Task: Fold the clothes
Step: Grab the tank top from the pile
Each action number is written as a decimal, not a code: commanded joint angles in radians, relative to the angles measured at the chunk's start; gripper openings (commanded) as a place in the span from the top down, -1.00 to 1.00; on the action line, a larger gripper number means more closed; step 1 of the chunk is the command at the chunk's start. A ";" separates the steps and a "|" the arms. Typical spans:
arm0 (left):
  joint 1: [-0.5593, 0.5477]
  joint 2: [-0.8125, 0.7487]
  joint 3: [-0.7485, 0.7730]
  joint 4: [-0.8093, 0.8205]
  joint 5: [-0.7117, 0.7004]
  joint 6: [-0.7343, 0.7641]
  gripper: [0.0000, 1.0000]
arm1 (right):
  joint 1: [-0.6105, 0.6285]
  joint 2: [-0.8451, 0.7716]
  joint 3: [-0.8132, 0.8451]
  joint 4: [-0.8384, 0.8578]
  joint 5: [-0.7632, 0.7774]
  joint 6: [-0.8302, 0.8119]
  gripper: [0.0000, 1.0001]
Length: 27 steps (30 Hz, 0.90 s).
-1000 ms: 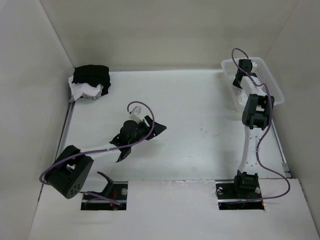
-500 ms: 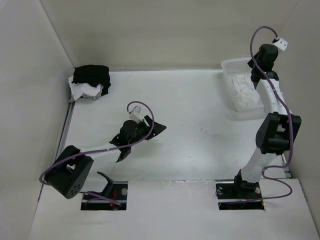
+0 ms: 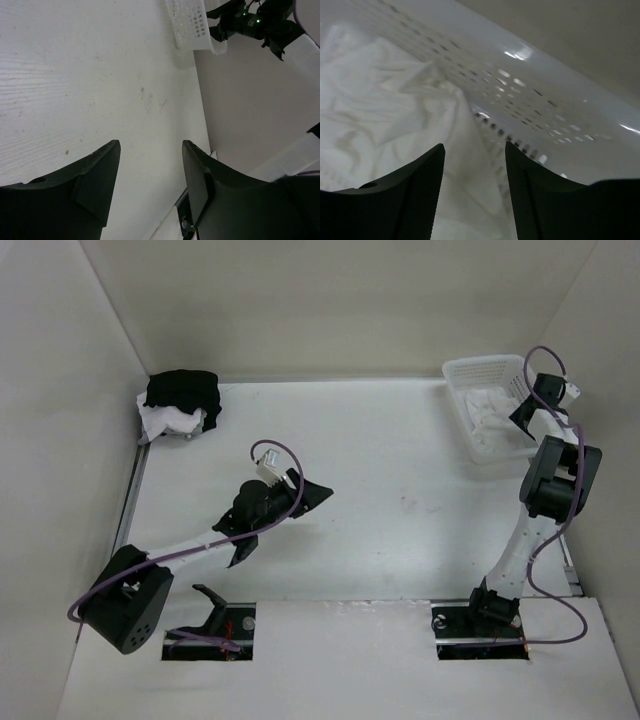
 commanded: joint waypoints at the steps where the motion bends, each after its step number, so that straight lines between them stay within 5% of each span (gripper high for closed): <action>1: 0.008 -0.014 -0.005 0.038 0.040 -0.009 -0.02 | -0.004 0.006 0.143 -0.096 -0.025 -0.019 -0.15; 12: 0.034 0.022 -0.036 0.096 0.053 -0.012 -0.03 | 0.004 0.256 0.459 -0.375 -0.070 -0.093 -0.28; 17: 0.057 0.038 -0.047 0.117 0.059 -0.023 -0.03 | 0.019 0.333 0.546 -0.434 -0.070 -0.087 -0.11; 23: 0.063 0.069 -0.037 0.133 0.065 -0.030 -0.02 | 0.027 0.333 0.543 -0.405 -0.074 -0.066 0.79; 27: 0.063 0.075 -0.037 0.140 0.063 -0.035 -0.02 | 0.039 0.201 0.399 -0.247 -0.083 -0.035 0.98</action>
